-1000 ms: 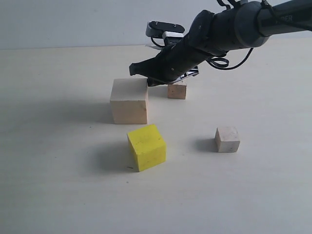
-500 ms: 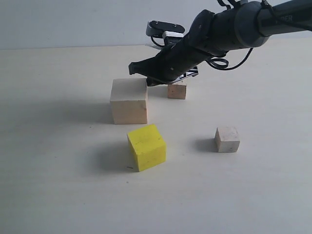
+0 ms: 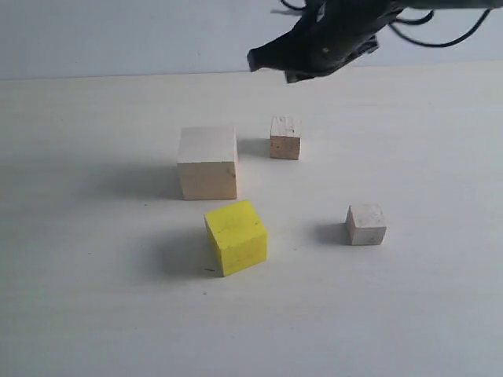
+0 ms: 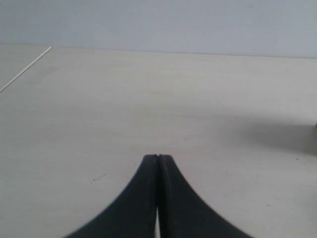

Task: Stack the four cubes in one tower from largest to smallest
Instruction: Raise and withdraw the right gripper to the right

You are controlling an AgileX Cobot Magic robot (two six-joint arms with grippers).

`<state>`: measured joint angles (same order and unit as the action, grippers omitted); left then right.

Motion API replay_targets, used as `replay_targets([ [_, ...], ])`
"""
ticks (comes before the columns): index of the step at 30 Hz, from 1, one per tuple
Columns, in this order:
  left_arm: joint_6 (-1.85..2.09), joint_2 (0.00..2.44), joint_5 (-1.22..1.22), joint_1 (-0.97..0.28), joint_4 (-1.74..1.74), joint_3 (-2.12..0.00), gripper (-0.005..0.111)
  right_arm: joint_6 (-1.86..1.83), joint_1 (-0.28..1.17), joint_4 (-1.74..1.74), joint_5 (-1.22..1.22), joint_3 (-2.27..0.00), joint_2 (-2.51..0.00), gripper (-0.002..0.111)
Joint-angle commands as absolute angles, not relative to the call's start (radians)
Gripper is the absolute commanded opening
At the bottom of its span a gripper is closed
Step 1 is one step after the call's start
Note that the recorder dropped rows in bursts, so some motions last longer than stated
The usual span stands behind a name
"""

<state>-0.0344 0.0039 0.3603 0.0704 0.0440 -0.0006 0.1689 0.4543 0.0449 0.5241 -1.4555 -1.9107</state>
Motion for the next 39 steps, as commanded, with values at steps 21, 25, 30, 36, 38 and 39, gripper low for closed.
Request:
replay_targets([
  [21,-0.031,0.000,-0.008,0.070,0.043,0.000,0.000,0.361,0.453,0.222,0.290,-0.773,-0.860,0.000],
  [25,-0.030,0.000,-0.015,0.070,0.043,0.000,0.000,0.360,0.453,0.222,0.424,-0.773,-0.755,0.000],
  [30,-0.159,0.000,-0.106,0.070,0.043,0.000,0.000,0.336,0.453,0.236,0.579,-0.773,-0.647,0.000],
  [36,-0.292,0.000,-0.074,0.063,0.051,-0.007,0.000,0.282,0.453,0.238,0.726,-0.773,-0.531,0.000],
  [38,-0.311,0.029,-0.072,0.038,0.051,-0.033,0.000,0.259,0.453,0.238,0.747,-0.773,-0.501,0.000],
  [39,-0.315,0.047,-0.072,0.021,0.051,-0.049,0.000,0.253,0.453,0.238,0.754,-0.773,-0.483,0.000],
])
